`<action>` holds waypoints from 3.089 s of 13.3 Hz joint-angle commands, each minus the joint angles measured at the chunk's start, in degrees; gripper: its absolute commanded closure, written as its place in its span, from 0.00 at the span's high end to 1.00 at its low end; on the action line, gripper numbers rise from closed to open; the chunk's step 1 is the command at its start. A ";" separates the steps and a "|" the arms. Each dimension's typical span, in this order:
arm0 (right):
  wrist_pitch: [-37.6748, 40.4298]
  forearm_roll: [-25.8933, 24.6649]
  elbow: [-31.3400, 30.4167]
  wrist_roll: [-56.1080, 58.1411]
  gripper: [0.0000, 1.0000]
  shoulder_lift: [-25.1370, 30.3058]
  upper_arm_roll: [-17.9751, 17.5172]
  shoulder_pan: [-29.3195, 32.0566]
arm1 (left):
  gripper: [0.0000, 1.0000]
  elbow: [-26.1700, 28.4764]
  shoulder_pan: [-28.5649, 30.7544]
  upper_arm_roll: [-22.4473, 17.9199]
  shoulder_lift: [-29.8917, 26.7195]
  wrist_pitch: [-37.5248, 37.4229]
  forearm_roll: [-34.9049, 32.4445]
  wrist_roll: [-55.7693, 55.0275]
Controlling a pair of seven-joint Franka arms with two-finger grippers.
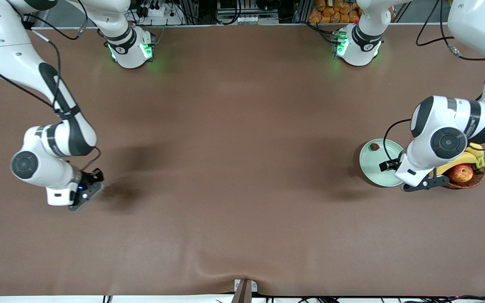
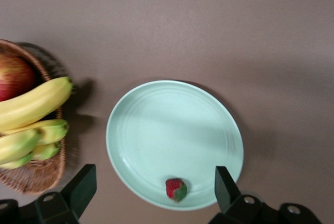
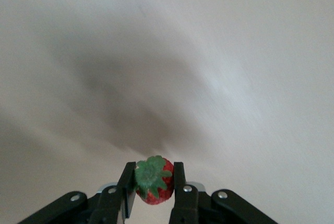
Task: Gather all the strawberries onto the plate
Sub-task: 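Set the second strawberry mid-table with the right gripper while the left gripper returns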
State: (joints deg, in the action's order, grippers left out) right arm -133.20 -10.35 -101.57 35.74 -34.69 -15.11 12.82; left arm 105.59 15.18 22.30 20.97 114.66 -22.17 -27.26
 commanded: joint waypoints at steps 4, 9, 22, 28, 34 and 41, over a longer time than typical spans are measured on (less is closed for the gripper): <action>0.84 3.58 2.94 -22.42 0.00 -2.21 0.17 -12.45 | 1.00 -10.13 0.38 3.80 -0.93 -13.30 6.24 -0.08; 0.84 12.26 9.44 -41.60 0.00 -5.90 0.17 -23.87 | 1.00 -17.08 0.46 7.31 -0.93 -18.94 12.22 -0.95; -14.01 15.27 28.87 -68.26 0.00 -22.33 0.26 -45.33 | 1.00 -17.00 -0.06 12.41 -0.05 -20.61 14.96 -1.31; -17.09 14.30 29.06 -67.29 1.00 -23.58 0.79 -46.31 | 1.00 -14.28 -2.87 12.85 0.83 -20.44 14.79 -3.06; -5.71 14.48 26.51 -67.12 1.00 -13.05 0.88 -38.85 | 1.00 -14.36 -6.74 12.85 3.20 -15.62 14.52 -6.83; 11.56 14.13 18.45 -61.00 1.00 -0.75 0.88 -20.93 | 1.00 -17.17 -16.49 11.36 12.15 -2.62 10.50 -10.25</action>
State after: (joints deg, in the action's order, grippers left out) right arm -121.51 3.97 -74.79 -29.04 -41.37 -13.28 -12.66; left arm 91.25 1.69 34.67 30.02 109.16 -9.12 -34.72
